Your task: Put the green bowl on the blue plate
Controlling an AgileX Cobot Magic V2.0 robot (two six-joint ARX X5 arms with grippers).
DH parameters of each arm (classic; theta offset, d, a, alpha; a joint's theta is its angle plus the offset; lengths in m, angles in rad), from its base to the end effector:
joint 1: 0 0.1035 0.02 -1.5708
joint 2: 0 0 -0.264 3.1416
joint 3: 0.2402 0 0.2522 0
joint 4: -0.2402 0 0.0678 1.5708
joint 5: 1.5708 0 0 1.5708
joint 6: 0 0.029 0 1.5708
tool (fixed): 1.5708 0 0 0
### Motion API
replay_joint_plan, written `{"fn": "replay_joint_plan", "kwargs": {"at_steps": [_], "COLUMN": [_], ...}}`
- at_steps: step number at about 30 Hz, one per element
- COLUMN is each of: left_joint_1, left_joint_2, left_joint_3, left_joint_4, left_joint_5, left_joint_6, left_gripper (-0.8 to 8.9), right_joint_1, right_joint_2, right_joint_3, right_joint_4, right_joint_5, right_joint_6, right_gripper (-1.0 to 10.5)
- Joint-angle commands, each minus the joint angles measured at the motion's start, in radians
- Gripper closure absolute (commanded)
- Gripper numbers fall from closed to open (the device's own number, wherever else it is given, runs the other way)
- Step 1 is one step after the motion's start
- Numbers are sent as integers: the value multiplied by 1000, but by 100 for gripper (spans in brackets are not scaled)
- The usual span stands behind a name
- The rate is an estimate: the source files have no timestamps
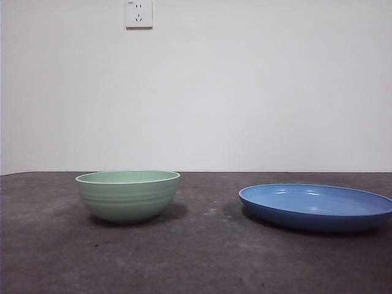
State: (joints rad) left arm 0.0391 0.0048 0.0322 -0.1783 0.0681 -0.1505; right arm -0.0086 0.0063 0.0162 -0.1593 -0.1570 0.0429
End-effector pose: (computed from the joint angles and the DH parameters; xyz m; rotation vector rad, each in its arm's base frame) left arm 0.0949 0.0017 0.1569 -0.1583 0.1526 -0.0176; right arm 0.0958 0.0037 0.1532 0.0551 0.1522 0.1449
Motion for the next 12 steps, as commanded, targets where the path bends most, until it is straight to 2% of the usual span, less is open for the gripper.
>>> {"fn": "replay_joint_plan", "kwargs": {"at_steps": [1, 6, 12], "left_joint_1": [3, 3, 3], "left_joint_2": [-2, -2, -2], "left_joint_3": [-20, -19, 16], "left_joint_4": [-8, -9, -10], "left_joint_5": [-1, 1, 51], "left_joint_6": [-157, -270, -340], "left_gripper": [805, 805, 804], "right_joint_1": [-2, -2, -2], "right_joint_2": [-3, -3, -3], "right_joint_3": [-4, -3, 0], "right_joint_4": [1, 1, 44], "right_joint_5": [0, 0, -60], "right_joint_6": [145, 235, 339], "right_gripper": [940, 940, 940]}}
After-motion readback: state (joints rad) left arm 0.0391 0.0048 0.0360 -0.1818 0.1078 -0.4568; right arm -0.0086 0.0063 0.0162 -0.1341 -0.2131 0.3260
